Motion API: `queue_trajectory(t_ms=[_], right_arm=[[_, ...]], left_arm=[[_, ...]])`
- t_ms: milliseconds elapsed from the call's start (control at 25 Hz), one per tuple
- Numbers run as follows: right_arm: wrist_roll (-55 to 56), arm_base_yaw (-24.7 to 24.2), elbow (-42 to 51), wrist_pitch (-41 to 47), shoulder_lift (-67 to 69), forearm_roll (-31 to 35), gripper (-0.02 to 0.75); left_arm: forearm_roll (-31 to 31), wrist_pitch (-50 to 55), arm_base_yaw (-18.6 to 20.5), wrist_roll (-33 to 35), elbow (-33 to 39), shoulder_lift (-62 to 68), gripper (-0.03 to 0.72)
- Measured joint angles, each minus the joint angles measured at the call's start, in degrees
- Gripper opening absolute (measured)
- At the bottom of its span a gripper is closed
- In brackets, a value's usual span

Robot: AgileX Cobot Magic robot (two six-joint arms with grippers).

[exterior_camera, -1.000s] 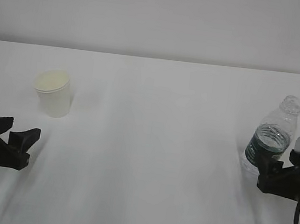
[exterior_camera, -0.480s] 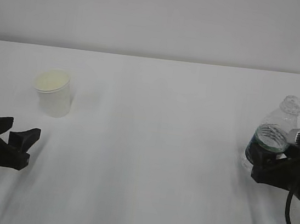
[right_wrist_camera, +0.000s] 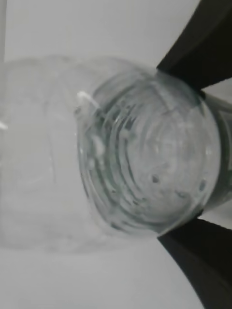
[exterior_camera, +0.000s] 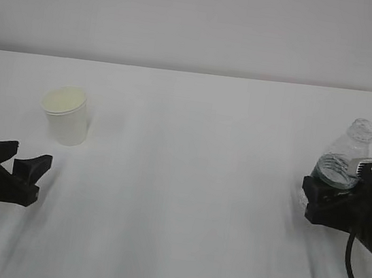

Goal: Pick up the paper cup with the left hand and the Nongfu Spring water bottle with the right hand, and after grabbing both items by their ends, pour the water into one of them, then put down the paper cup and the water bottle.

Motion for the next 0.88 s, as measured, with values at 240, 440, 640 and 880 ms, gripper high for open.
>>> queue_trajectory(t_ms=[240, 440, 640, 880], right_arm=[[0.35, 0.00, -2.10, 0.00, 1.99, -0.22, 0.607], [0.35, 0.00, -3.86, 0.00, 3.85, -0.82, 0.603], [0.35, 0.00, -4.85, 0.00, 4.44, -1.23, 0.596], [0.35, 0.00, -4.99, 0.00, 4.44, -1.38, 0.580]], left_arm=[[0.00, 0.00, 0.00, 0.00, 0.00, 0.00, 0.485], [0.00, 0.00, 0.00, 0.10, -0.04, 0.00, 0.485], [-0.14, 0.00, 0.00, 0.23, -0.04, 0.00, 0.485], [-0.46, 0.00, 0.00, 0.49, -0.04, 0.00, 0.485]])
